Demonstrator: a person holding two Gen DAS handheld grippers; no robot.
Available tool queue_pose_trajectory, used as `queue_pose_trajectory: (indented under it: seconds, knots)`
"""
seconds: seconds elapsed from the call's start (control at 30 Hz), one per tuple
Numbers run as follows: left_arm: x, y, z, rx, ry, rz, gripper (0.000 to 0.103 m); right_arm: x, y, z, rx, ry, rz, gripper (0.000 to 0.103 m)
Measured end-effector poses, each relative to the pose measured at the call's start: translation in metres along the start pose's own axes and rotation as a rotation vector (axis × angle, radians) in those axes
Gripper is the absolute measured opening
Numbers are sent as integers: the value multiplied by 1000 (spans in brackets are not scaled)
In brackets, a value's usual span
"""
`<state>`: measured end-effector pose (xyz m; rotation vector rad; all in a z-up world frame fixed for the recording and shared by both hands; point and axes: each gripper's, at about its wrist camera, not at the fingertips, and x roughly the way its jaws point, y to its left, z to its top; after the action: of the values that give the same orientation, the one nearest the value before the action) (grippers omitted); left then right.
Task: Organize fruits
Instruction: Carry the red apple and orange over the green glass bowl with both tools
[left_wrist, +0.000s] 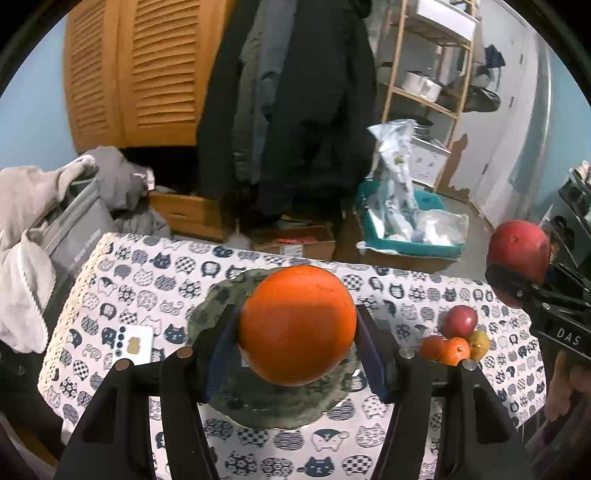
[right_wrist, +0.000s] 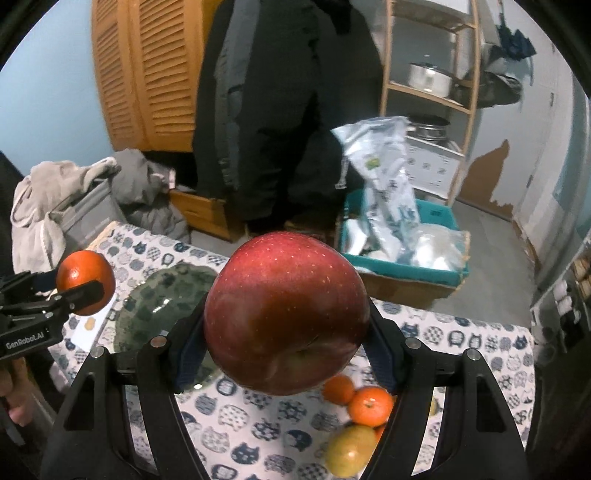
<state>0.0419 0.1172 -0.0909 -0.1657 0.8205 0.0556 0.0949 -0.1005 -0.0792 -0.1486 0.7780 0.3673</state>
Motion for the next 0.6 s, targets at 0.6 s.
queue_pose_trajectory:
  seconds: [0.6]
  knots:
    - [44, 60, -13, -65, 101, 83, 63, 81, 84, 9, -78, 116, 106, 74]
